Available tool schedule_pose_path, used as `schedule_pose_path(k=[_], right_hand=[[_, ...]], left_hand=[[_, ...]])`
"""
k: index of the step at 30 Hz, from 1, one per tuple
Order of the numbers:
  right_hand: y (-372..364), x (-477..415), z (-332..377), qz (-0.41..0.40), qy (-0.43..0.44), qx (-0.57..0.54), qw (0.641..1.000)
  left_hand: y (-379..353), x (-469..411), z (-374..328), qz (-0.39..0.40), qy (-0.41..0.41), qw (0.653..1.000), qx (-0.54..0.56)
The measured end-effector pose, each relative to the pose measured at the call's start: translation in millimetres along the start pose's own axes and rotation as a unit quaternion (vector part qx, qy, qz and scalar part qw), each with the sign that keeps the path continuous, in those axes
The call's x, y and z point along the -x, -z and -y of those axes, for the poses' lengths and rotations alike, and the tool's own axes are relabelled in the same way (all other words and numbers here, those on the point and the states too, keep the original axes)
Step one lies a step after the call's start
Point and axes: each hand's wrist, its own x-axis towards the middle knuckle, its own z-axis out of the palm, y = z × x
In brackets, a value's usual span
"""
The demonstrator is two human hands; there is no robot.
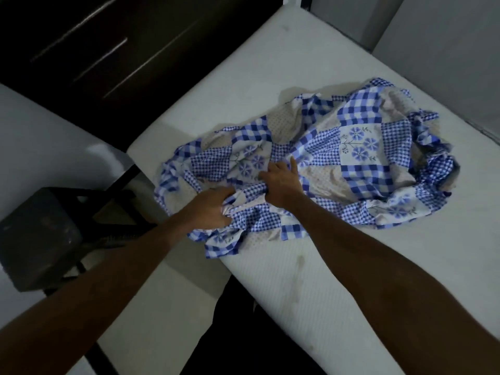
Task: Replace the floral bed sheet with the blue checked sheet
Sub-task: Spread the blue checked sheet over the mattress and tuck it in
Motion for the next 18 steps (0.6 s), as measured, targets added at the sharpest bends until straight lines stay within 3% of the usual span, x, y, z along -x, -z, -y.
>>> schedule_pose_path(k=[2,6,8,11,16,18], right_hand=[[-4,18,-2,0.041,-0.017,0.027,0.999],[-11,63,-15,0.018,0.004,-0.010,1.000],[-10,83,-21,0.039,0.004,-0.027,0.999],[-13,106,-28,0.090,-0.037,-0.017,0.995],[-32,148,-44,0.129,-0.076,0.014,0.989],[-40,165,-50,0.124,-0.059,0.036,0.990]], left_hand=[[-20,17,-7,0.014,0.035,0.998,-0.053],[-45,44,-15,0.050,0.184,0.962,-0.195],[-52,56,-24,0.069,0.184,0.950,-0.241],[-66,67,-37,0.135,0.154,0.962,-0.179],[-91,85,-77,0.212,0.233,0.948,0.038],[-104,96,-93,0.251,0.221,0.940,0.069]])
